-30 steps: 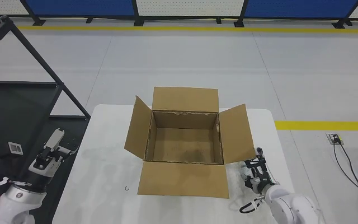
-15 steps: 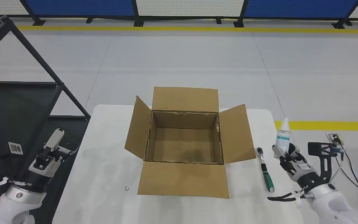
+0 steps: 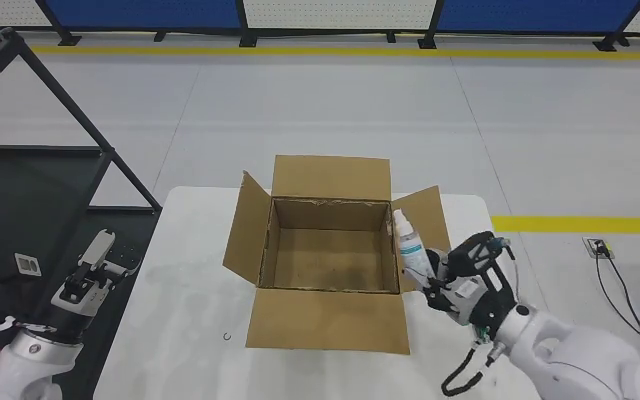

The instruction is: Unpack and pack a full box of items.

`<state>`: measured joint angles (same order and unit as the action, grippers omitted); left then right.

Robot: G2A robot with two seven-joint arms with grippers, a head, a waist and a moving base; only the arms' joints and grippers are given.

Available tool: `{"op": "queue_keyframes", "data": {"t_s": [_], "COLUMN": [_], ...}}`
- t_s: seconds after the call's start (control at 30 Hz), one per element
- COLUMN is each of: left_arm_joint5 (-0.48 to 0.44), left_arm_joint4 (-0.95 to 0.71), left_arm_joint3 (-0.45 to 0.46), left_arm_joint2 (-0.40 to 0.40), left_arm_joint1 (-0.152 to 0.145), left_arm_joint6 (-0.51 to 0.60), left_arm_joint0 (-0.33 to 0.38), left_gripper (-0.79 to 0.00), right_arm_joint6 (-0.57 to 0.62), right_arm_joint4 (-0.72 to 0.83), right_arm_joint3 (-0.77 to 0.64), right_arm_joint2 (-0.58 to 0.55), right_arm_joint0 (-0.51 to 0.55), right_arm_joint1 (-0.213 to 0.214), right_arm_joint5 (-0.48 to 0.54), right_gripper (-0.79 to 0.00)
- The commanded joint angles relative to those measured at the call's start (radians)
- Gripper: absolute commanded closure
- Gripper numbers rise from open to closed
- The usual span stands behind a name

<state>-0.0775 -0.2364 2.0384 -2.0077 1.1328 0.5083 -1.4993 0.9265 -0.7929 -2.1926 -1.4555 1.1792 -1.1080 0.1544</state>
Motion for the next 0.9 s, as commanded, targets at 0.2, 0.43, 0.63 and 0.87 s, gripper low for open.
{"op": "queue_keyframes", "data": {"t_s": [0.2,0.43,0.63,0.87], "left_arm_joint5": [0.000,0.000,0.000,0.000], "left_arm_joint4": [0.000,0.000,0.000,0.000], "left_arm_joint3": [0.000,0.000,0.000,0.000], "left_arm_joint2": [0.000,0.000,0.000,0.000], "left_arm_joint1": [0.000,0.000,0.000,0.000], "left_arm_joint6": [0.000,0.000,0.000,0.000], "left_arm_joint0": [0.000,0.000,0.000,0.000], "left_gripper": [-0.785,-0.785,-0.785,-0.785], "right_arm_joint6": [0.207,0.272,0.280,0.313], "right_arm_joint4": [-0.156,-0.107,-0.095,-0.051], "right_arm_joint3": [0.260,0.542,0.770,1.051], "right_arm_joint2": [0.458,0.710,0.867,0.985], "right_arm_joint0": [-0.402,-0.705,-0.882,-1.013], "right_arm_joint1": [-0.055,-0.148,-0.243,-0.359], "right_arm_joint5": [-0.059,-0.108,-0.215,-0.338], "right_gripper": [0.000,0.000,0.000,0.000]}}
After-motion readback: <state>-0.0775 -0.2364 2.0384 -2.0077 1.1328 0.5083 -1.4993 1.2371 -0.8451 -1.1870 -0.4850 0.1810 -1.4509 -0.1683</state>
